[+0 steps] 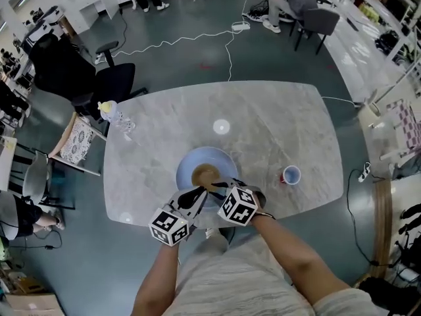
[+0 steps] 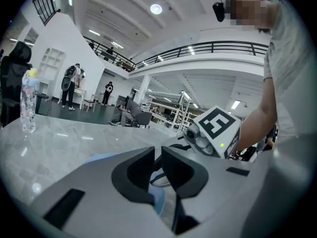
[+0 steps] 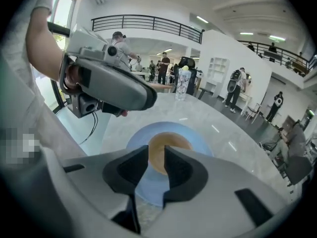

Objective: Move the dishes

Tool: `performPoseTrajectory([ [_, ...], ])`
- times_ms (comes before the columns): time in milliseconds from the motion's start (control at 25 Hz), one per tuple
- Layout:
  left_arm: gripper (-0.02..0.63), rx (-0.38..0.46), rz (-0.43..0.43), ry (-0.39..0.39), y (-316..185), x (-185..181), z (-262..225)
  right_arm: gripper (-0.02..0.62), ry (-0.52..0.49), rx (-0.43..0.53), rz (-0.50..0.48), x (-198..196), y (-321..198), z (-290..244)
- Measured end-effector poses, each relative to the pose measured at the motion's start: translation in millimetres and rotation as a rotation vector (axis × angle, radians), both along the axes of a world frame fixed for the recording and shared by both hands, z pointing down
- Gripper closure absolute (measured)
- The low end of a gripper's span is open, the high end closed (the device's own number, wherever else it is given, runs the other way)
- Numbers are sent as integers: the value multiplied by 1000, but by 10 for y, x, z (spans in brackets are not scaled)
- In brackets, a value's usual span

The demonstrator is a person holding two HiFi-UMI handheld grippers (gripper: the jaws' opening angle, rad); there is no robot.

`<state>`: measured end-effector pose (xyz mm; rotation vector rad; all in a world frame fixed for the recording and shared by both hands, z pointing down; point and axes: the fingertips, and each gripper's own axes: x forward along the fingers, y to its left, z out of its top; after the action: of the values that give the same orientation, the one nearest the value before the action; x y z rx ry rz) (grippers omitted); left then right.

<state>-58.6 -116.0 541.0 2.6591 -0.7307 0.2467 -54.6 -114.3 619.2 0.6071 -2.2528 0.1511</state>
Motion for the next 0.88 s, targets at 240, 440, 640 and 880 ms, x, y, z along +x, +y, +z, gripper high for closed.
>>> performPoseTrajectory([
  [240,551,9,66,0,36,467,-55,480,28,31,48,506,87,-141],
  [440,551,12,116,19,71,892,-82,482,78,42,89,1015,189,-169],
  [640,551,9,165,36,133,1366,-76,482,122,55,120,1531,250,-207],
  [880,551,1,224,46,239,1909,-17,482,193,46,135,2110,398,-116],
])
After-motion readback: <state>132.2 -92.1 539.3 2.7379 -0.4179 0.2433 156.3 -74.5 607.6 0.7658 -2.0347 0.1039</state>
